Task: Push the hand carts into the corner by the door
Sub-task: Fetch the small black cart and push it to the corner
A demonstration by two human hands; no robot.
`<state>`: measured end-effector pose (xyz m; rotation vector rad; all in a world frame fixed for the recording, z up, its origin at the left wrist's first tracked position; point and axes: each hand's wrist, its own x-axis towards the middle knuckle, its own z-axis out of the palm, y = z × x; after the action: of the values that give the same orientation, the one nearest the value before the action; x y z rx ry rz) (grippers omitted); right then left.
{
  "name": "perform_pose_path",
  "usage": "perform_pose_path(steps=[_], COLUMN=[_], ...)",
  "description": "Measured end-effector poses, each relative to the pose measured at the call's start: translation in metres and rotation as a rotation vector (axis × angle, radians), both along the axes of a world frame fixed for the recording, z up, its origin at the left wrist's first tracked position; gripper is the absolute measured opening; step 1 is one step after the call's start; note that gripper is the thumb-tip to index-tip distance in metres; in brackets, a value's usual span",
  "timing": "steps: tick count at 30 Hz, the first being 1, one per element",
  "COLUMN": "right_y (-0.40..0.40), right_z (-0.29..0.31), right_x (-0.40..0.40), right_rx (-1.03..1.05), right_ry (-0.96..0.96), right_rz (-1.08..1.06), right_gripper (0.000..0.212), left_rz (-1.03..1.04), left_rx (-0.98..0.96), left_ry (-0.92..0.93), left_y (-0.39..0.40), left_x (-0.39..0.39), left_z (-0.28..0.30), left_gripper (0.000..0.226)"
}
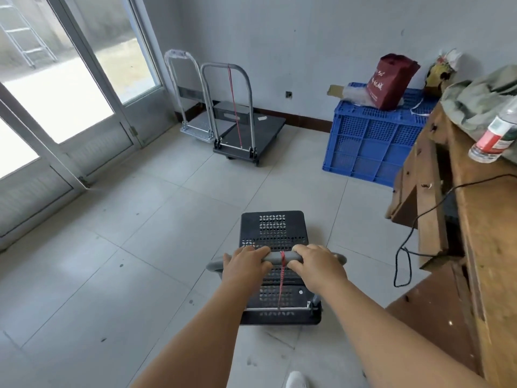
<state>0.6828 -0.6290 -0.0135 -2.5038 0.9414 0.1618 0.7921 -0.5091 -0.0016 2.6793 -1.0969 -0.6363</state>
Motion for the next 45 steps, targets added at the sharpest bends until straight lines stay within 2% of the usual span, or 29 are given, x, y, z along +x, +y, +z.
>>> perform_pose_path(steps=[4, 11, 24, 30, 37, 45], right_y=[-0.036, -0.097, -0.226, -0.283, -0.371, -0.485], right_z=[0.002, 0.007, 0.005, 0.005, -0.002, -0.004], right_x=[0.047, 0.126, 0.269, 0.330, 0.397, 0.475], right_rx=[0.006, 0.002, -0.018, -0.029, -0.035, -0.005], right_ry=[0.037, 0.061, 0.034, 0.039, 0.013, 0.022], right_rz=[0.010, -0.015, -0.164, -0.224, -0.278, -0.237], right_gripper=[0.030, 0.029, 0.021, 0.025, 0.021, 0.027], left_rz=[0.041, -0.045, -0.167, -0.217, -0.236, -0.216], left_rx=[0.021, 0.001, 0.002, 0.001, -0.006, 0.008], left_ry=[0.000, -0.015, -0.045, -0.029, -0.031, -0.017], left_y=[-0.039, -0.106, -0.254, -0.318, -0.411, -0.521], left_x=[0.043, 0.134, 0.291, 0.357, 0.426, 0.503], left_z=[-0.003, 0.000, -0.011, -0.011, -0.013, -0.011], left_gripper=[0.034, 0.028, 0.033, 0.024, 0.031, 0.034])
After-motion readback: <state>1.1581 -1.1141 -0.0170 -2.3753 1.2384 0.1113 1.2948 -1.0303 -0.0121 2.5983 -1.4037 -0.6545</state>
